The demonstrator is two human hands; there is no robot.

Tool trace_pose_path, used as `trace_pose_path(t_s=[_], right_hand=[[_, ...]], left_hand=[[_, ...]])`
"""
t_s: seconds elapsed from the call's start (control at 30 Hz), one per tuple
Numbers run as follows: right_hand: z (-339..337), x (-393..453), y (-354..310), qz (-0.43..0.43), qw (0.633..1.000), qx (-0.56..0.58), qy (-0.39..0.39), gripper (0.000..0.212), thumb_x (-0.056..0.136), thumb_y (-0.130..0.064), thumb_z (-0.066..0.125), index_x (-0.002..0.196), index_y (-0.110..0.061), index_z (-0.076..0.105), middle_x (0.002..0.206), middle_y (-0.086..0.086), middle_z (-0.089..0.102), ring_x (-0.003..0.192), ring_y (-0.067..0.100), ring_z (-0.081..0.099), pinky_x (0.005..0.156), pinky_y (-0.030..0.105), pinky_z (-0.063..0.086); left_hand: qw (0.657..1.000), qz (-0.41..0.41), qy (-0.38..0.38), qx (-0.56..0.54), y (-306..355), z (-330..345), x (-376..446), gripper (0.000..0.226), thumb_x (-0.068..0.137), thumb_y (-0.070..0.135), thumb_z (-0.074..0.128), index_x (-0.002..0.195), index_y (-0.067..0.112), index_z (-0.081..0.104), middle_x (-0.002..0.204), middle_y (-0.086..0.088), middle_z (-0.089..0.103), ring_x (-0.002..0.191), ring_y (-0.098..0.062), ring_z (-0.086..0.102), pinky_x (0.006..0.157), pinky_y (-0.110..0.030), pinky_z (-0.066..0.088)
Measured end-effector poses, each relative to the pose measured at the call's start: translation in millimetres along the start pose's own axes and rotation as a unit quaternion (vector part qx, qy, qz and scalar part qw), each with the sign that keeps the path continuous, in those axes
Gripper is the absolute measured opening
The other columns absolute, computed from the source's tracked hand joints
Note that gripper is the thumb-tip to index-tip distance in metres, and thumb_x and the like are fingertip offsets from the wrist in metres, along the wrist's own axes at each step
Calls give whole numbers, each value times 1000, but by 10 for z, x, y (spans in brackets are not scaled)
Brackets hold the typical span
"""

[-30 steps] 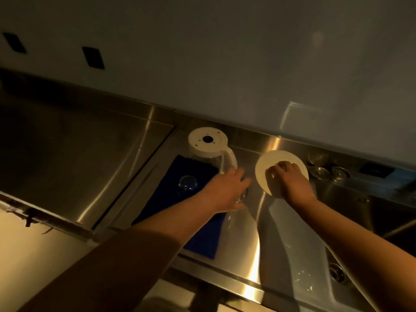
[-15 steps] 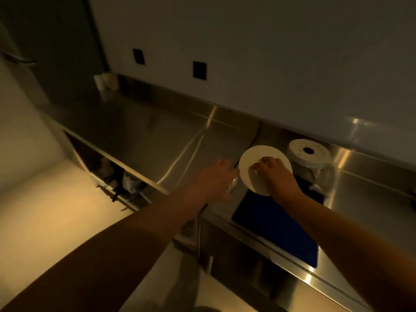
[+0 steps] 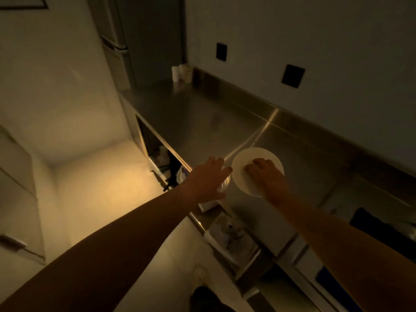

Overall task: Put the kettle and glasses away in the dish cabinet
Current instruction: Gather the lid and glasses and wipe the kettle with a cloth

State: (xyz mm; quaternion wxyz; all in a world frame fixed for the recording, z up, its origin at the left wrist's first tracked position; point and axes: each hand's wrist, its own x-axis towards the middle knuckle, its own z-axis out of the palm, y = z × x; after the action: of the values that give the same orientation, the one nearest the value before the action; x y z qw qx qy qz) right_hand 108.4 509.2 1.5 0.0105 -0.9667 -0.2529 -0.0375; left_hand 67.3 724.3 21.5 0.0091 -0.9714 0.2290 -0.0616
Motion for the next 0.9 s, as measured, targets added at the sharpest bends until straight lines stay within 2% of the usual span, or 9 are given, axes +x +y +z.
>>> trace_pose_path(t_s=[0.2,0.5,0.73,0.9], right_hand=[[259,1387,-197,-53,997,-44,-31,81,77,-32,74,145,-18,30,149,10,28,132,29,30,105,43,34],[457,3257,-784,-123,992,-14,-35,76,71,-33,78,135,-17,41,140,10,39,124,27,39,97,39,42],[663,4367,-1321,-132,991,-15,-25,67,76,-33,74,132,-19,40,141,7,38,126,25,37,99,38,45],[772,5194,-1716,-99,995,8,-13,56,81,-30,70,128,-19,44,141,9,39,125,26,37,95,36,46]], left_hand=[[999,-46,-11,8,-1109,102,365,77,78,52,67,139,22,31,141,-10,34,126,-26,36,89,-39,47],[993,-113,-25,15,-2696,215,772,77,78,49,69,140,20,33,139,-12,37,124,-27,38,84,-35,49],[994,-98,-28,33,-3964,417,1070,79,79,50,67,141,23,28,139,-11,36,124,-26,37,81,-32,49],[996,-79,-28,36,-4996,511,1347,78,77,51,68,139,23,31,136,-11,39,119,-26,40,77,-33,51]])
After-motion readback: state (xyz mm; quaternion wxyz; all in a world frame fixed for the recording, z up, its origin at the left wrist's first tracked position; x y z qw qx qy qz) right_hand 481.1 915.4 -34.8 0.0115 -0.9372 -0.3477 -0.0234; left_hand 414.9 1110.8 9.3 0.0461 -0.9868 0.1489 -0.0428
